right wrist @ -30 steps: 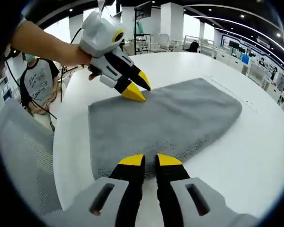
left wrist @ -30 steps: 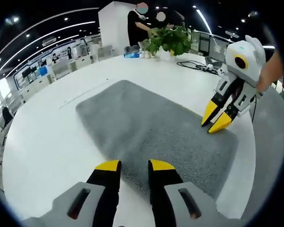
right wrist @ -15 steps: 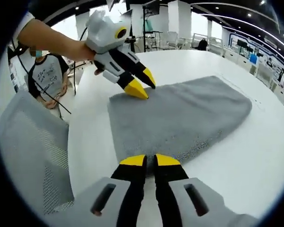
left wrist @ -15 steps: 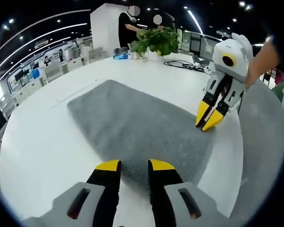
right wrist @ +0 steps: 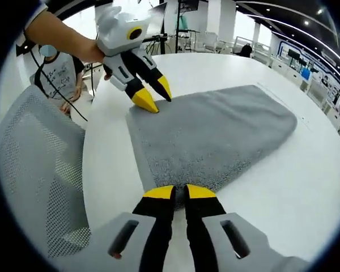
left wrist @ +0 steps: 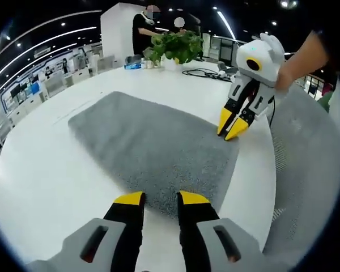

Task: Fold the towel on the table until its edges align and the towel forms a compact rectangular stack.

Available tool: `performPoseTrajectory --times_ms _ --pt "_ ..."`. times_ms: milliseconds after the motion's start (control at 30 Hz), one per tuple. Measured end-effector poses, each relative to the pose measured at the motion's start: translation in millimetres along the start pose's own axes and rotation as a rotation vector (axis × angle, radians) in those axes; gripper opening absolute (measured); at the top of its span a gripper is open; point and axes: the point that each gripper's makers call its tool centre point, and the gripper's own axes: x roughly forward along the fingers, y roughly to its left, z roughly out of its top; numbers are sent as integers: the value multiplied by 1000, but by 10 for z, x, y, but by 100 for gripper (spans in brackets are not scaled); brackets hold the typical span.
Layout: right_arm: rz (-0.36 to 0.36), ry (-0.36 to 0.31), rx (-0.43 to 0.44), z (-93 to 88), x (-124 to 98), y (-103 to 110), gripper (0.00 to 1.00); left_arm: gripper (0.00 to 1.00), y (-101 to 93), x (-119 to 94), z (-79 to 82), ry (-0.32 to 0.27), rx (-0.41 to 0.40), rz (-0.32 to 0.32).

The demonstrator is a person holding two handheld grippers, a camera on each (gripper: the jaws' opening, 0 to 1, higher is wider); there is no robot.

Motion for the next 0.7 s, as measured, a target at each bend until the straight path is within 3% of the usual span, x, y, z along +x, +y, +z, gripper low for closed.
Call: performPoseTrajectory --times_ms 267,500,700 --pt "-15 4 4 -85 -70 0 5 23 -102 83 2 20 -7 -3" --pt "-39 6 40 -203 -171 -56 5 23 -196 179 86 17 -7 -11" --pt "-35 15 18 -309 -260 -74 5 23 -295 265 165 35 -1 -7"
